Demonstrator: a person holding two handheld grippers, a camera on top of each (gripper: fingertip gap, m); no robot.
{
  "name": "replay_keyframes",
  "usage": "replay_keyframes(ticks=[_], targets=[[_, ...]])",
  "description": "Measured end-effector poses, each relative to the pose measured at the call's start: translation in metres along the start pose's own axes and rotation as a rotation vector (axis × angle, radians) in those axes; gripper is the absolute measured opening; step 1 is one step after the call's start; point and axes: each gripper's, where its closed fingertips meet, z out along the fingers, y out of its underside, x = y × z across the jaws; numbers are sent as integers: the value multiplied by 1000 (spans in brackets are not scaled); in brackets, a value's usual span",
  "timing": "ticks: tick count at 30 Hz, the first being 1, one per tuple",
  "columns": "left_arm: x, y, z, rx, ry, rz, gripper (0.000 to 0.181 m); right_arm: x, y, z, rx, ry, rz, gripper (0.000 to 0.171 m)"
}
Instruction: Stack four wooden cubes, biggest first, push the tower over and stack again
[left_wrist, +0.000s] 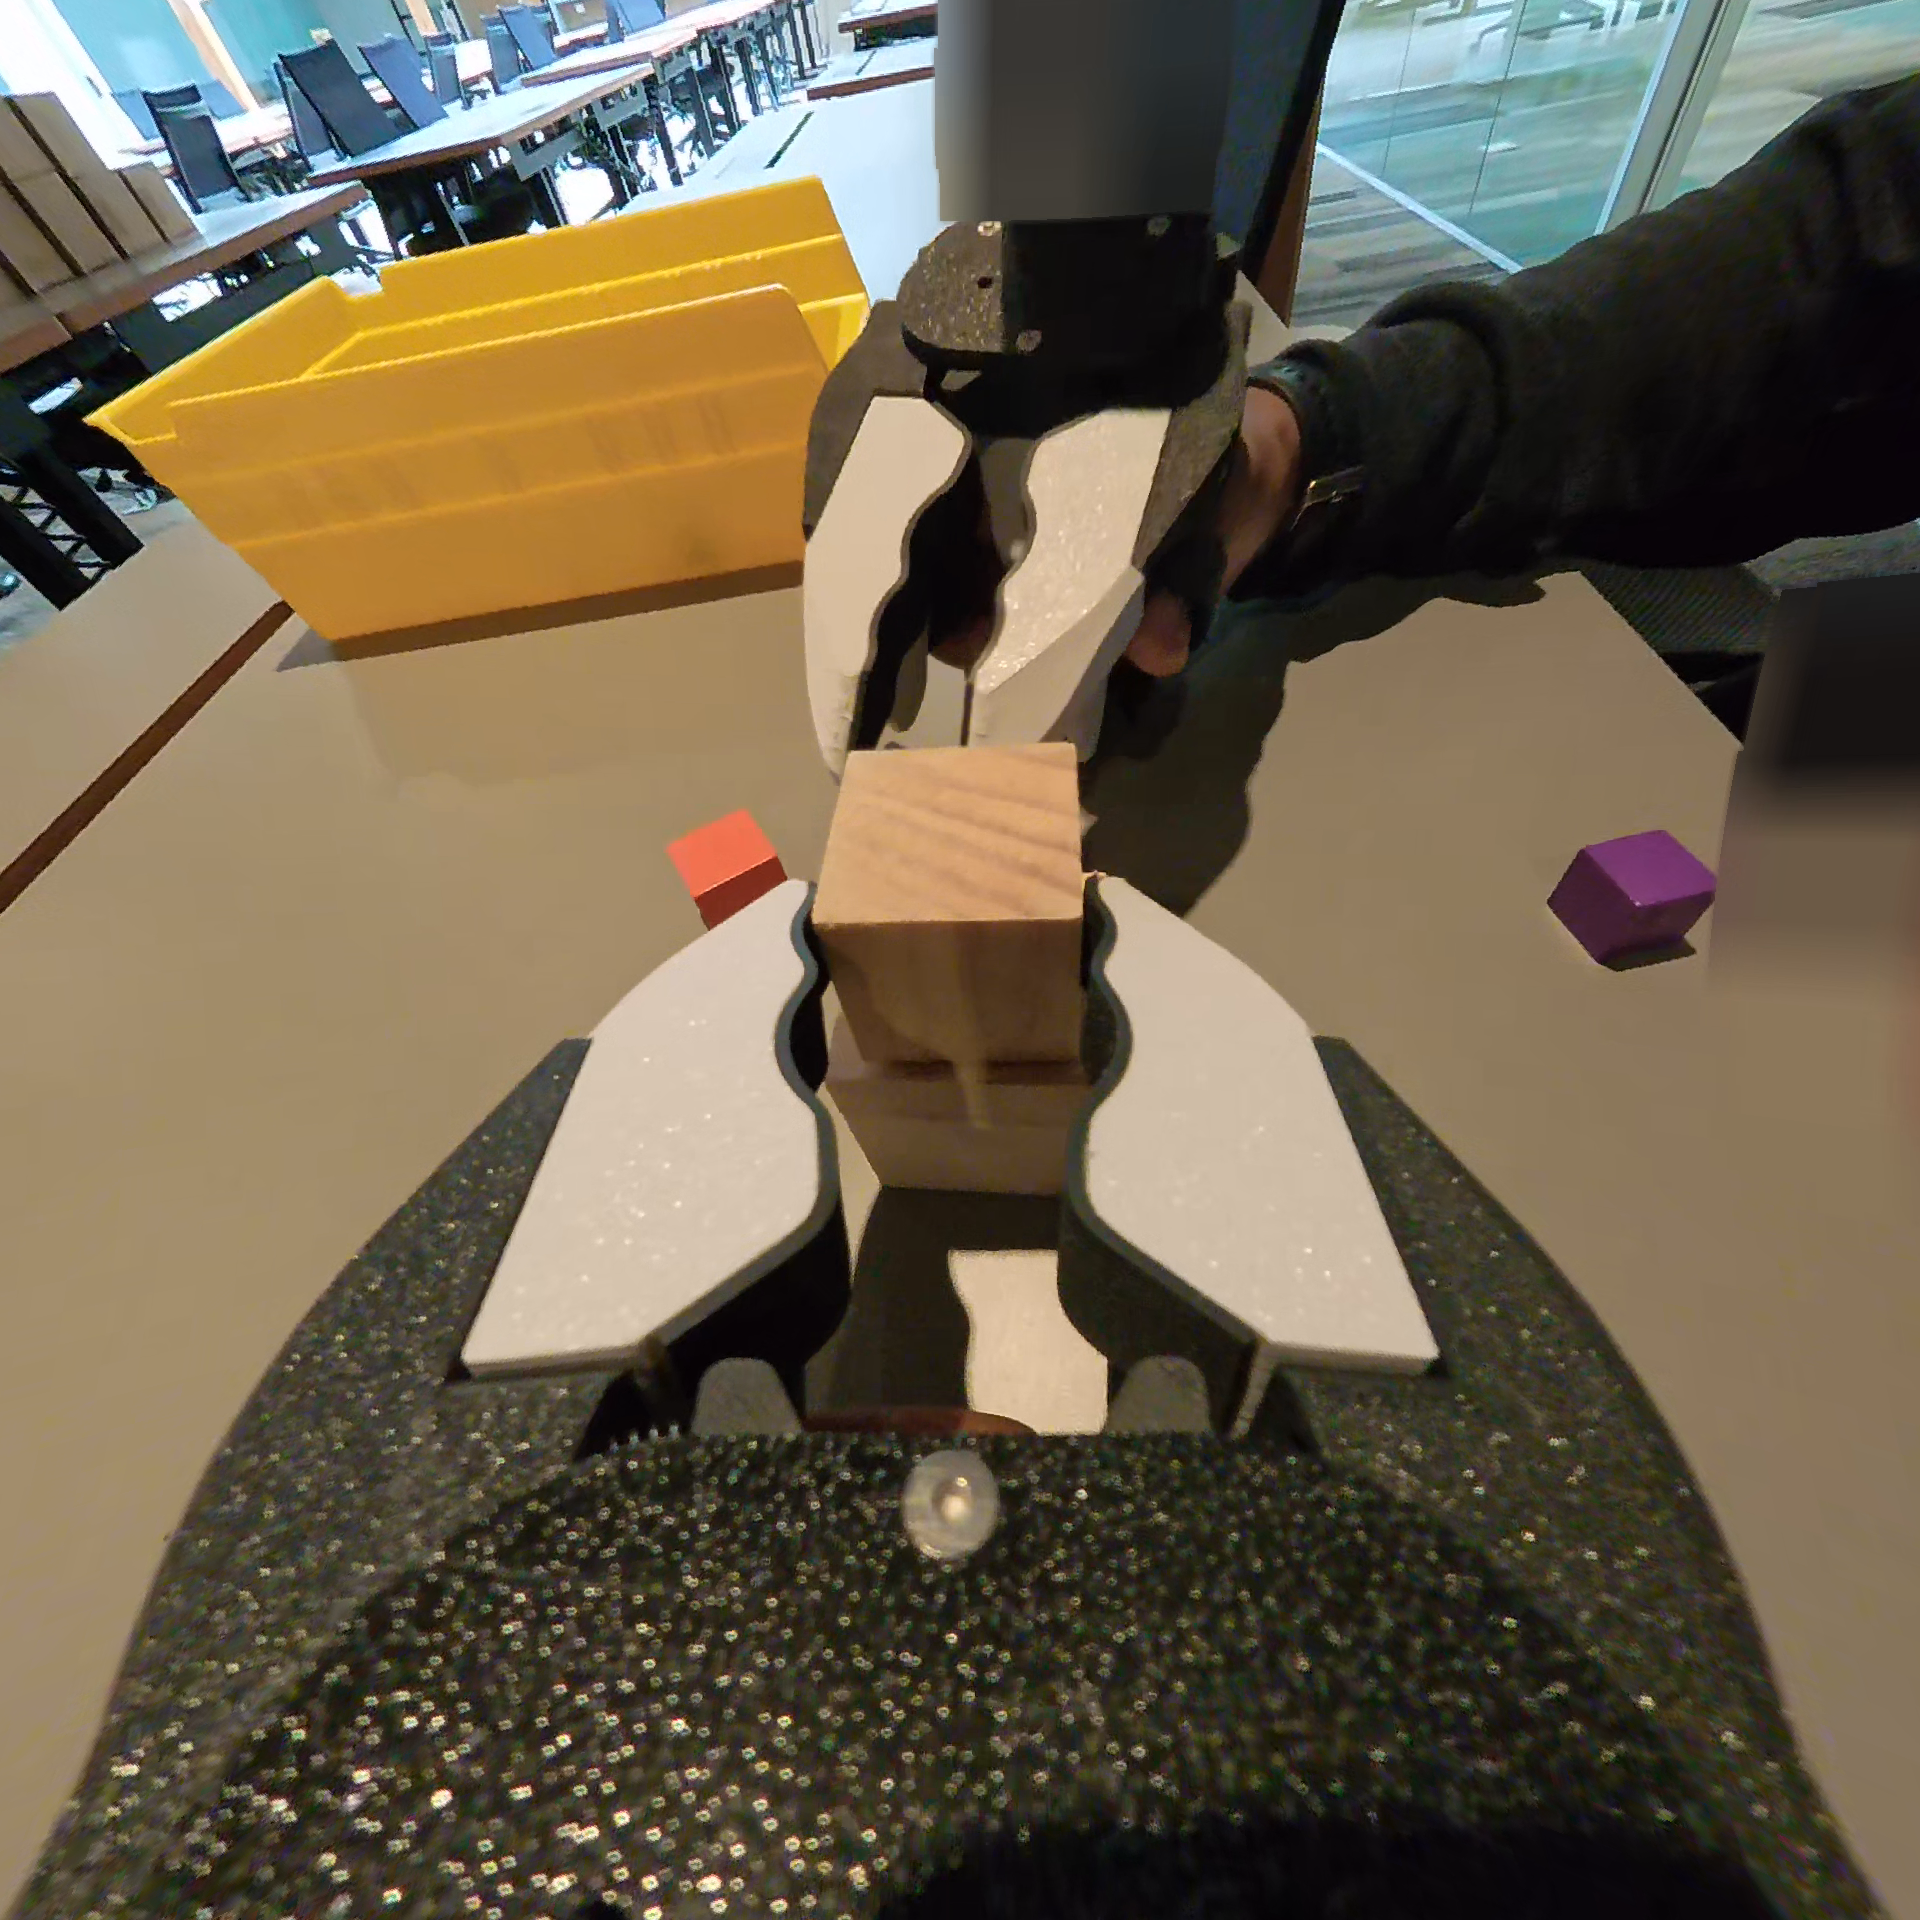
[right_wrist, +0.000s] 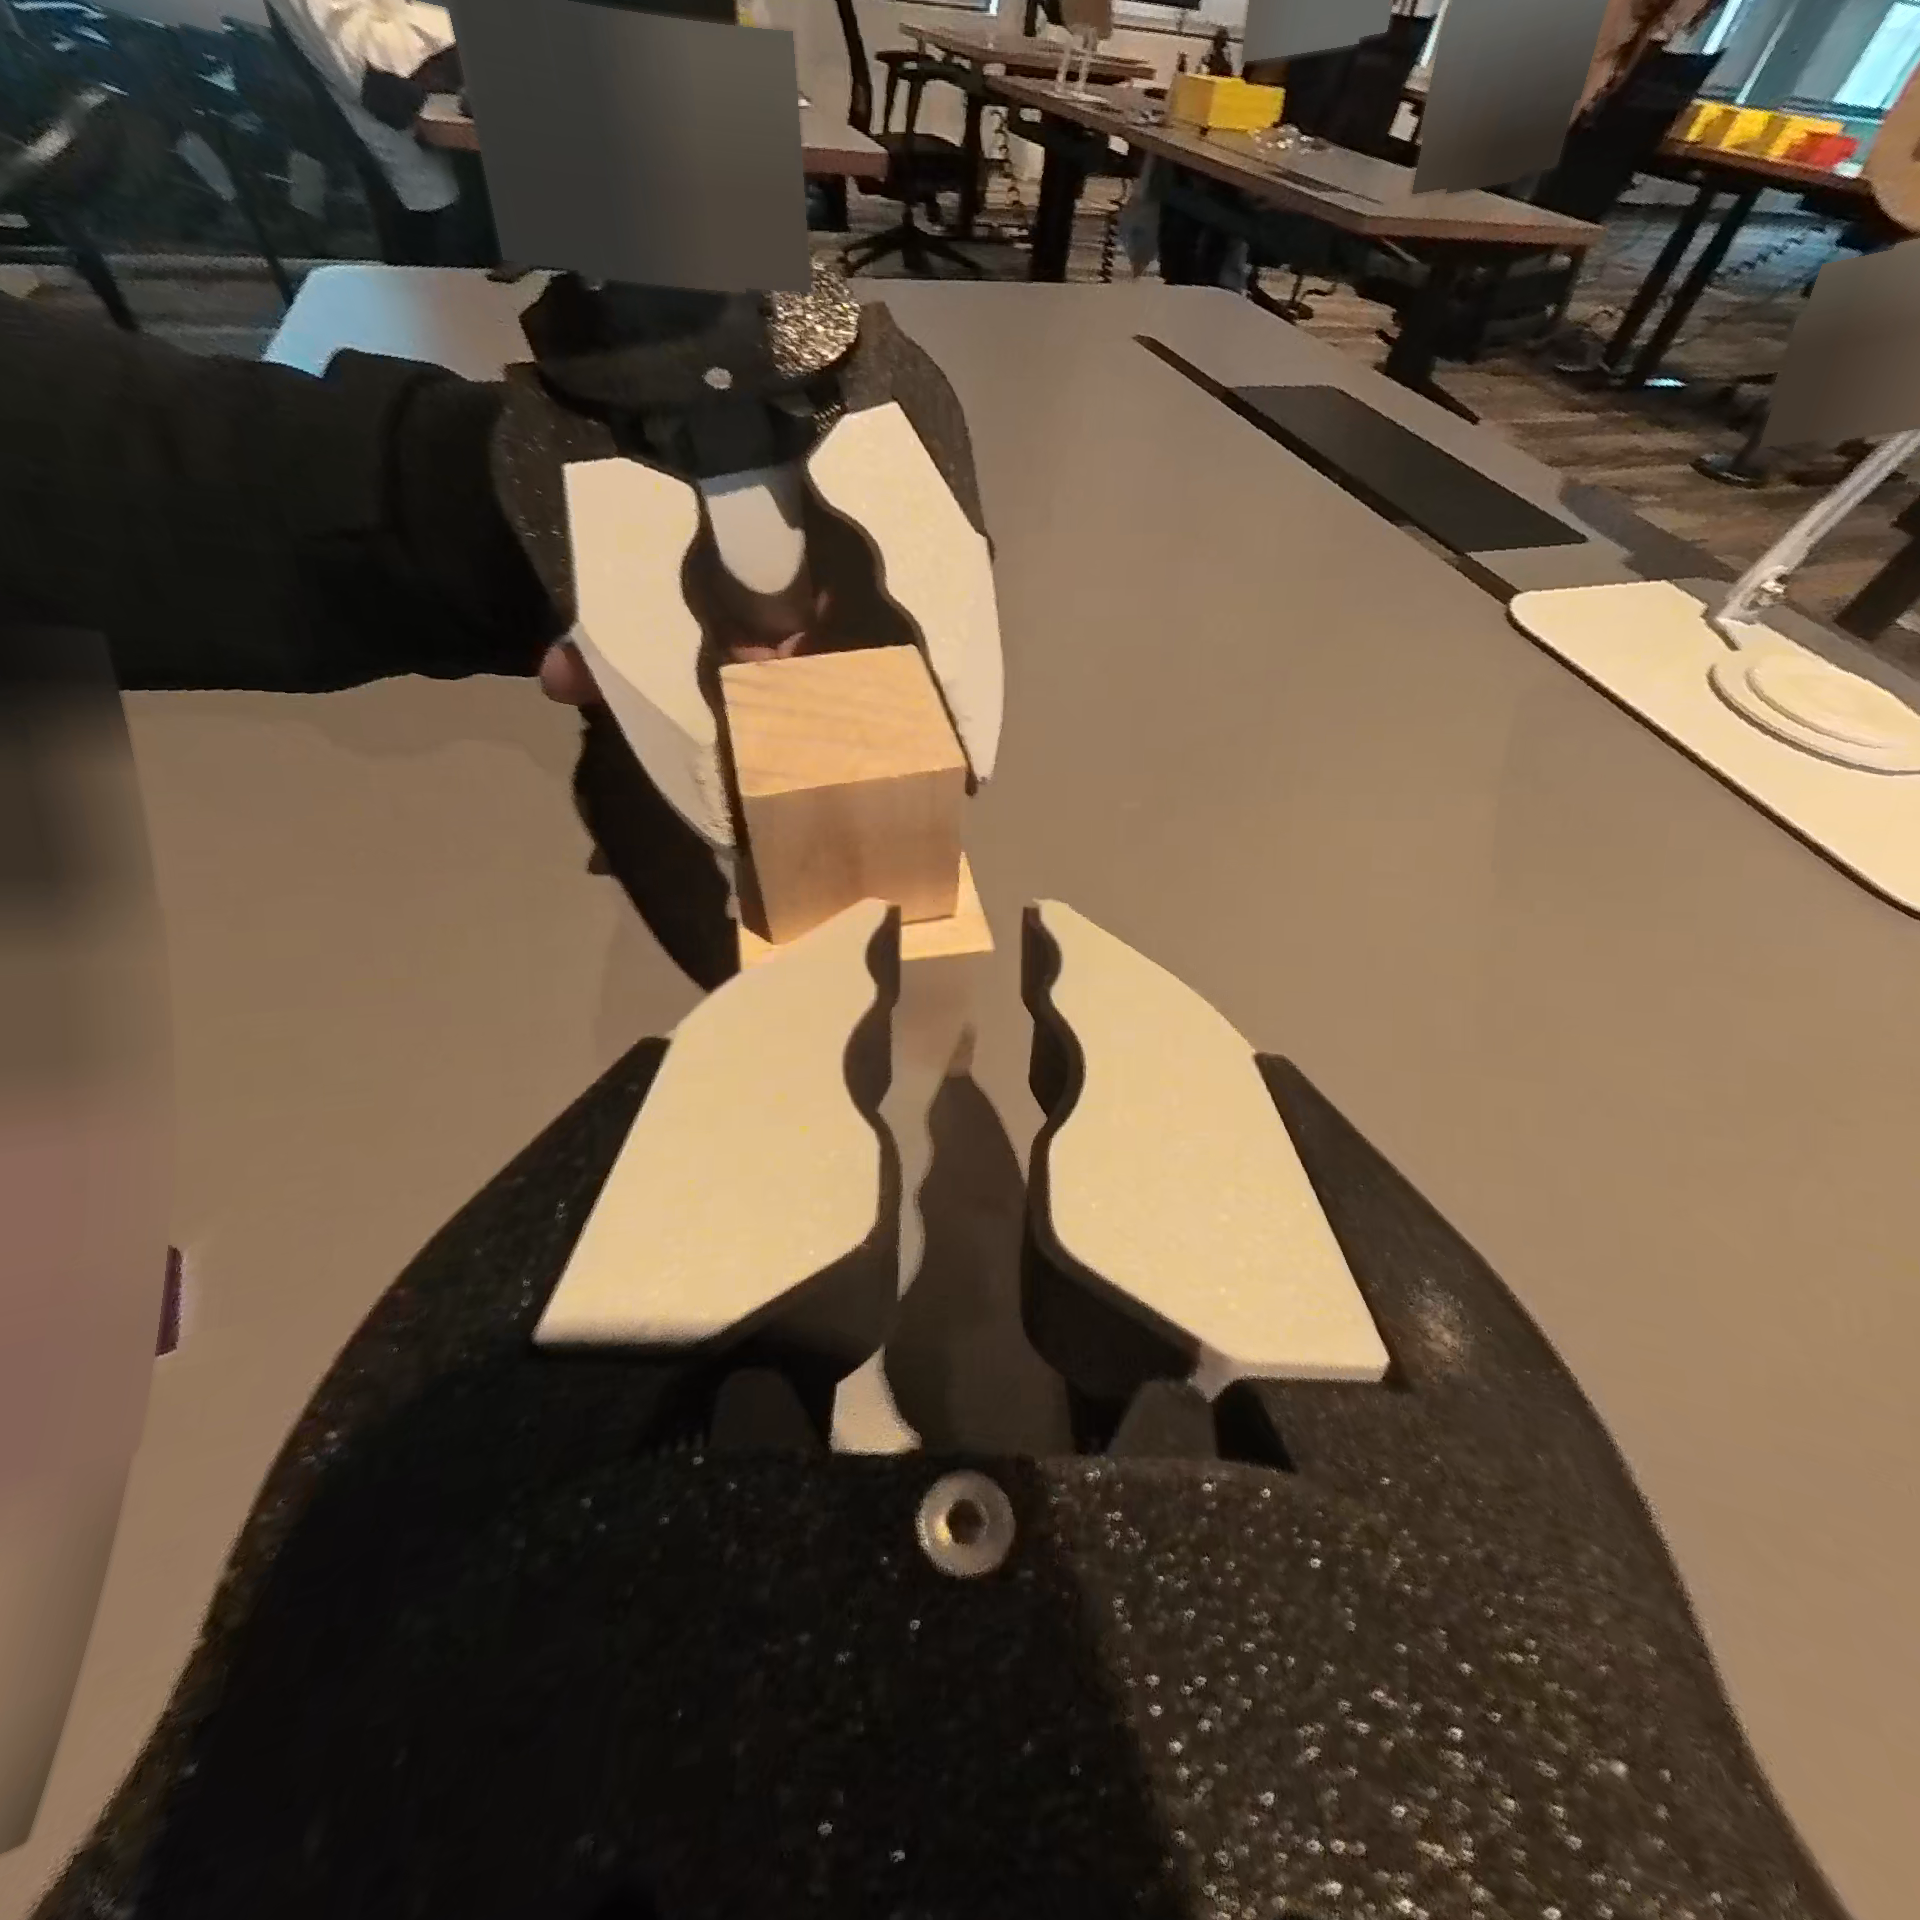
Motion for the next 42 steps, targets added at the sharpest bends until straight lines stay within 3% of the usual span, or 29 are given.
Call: replay_keyframes(ticks=[25, 32, 42], targets=[[-1, 1, 1, -7, -3, -3, 47, -11, 3, 3, -26, -69, -10, 25], [2, -1, -1, 9, 13, -4, 64, -15, 7, 3, -54, -107, 7, 27], [0, 21, -13, -108, 27, -1, 64, -20, 17, 1, -128, -167, 55, 31]])
